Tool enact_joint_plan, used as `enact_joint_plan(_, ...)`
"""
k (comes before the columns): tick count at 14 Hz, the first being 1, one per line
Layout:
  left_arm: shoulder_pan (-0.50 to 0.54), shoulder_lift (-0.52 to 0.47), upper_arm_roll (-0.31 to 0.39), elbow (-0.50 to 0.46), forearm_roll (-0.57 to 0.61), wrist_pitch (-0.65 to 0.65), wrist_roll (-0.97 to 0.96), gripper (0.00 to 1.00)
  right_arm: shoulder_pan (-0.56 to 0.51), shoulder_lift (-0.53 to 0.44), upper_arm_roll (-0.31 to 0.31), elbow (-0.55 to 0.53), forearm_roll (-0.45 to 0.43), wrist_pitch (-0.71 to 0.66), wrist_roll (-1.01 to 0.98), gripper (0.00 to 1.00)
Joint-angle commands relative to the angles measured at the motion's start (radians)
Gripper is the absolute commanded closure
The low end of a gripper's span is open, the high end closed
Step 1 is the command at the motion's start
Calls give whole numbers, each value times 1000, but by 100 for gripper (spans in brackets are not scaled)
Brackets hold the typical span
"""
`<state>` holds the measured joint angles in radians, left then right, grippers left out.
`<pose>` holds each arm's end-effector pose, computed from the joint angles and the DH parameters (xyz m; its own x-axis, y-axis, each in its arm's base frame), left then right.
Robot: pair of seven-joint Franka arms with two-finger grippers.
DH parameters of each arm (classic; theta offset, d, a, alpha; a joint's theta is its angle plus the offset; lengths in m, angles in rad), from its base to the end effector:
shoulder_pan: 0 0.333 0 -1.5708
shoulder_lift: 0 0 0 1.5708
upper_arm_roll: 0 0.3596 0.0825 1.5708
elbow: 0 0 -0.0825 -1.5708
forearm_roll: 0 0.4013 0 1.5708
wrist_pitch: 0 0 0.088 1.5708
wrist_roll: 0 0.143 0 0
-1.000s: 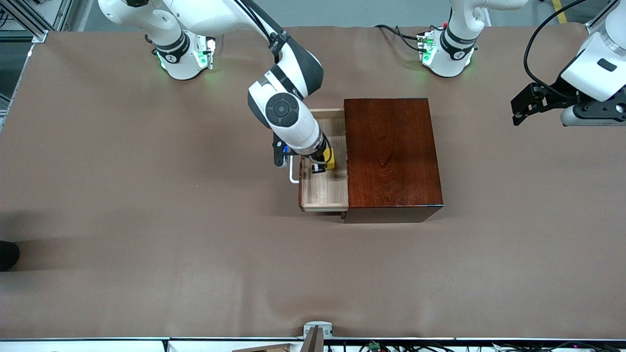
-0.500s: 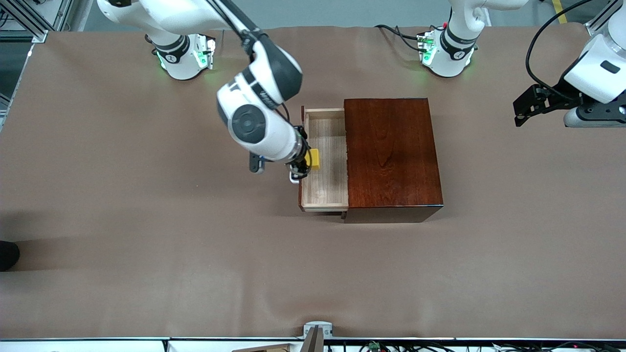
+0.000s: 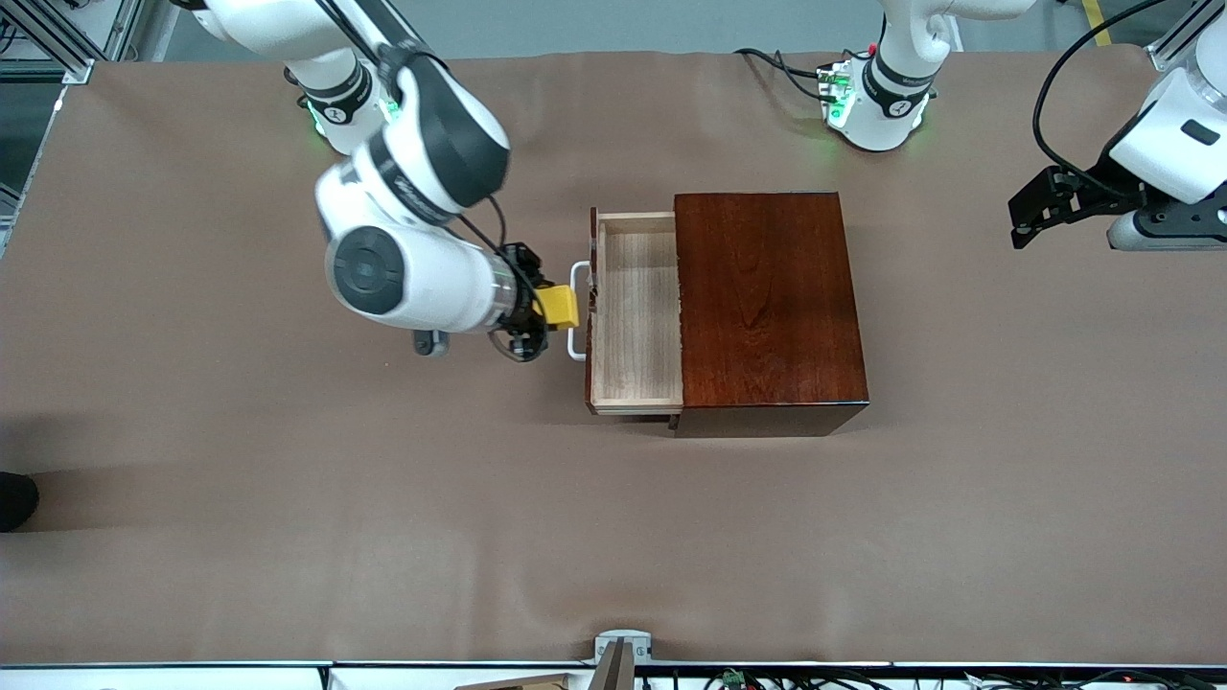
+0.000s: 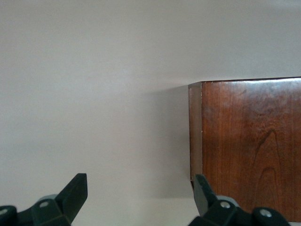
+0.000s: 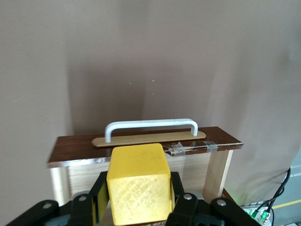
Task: Open drawer, take yellow block, close drawer
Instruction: 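Carry the cube out with the right gripper while the left gripper returns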
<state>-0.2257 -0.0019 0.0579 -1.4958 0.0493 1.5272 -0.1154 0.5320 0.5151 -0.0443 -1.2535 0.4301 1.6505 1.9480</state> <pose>0.5615 -0.0877 0.6660 0.9980 -0.0502 0.0388 -0.0485 -0.9978 -0.0449 0.6161 0.3988 0.4661 0.0092 -0.9487 -0.3160 -0.9613 -0.0954 0.2583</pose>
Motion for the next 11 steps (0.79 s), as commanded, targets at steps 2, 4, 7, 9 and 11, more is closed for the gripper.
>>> enact_joint_plan(2, -11, 20, -6, 12, -54, -4, -4, 0, -98, -44, 11, -17, 9, -34, -141, 100)
enact_joint_plan(4, -30, 25, -32, 12, -54, -4, -23, 0, -159, -56, 11, -17, 6, -134, -266, 100)
enact_joint_plan(7, -47, 65, -76, 19, -54, -1, -58, 0, -242, -67, 11, -21, -33, -213, -430, 100)
enact_joint_plan(9, -52, 85, -131, 26, -49, 2, -122, 0, -270, -67, 11, -41, -117, -248, -588, 100)
enact_joint_plan(11, -69, 150, -165, 95, -48, 5, -135, 0, -314, -67, 11, -72, -157, -250, -719, 100)
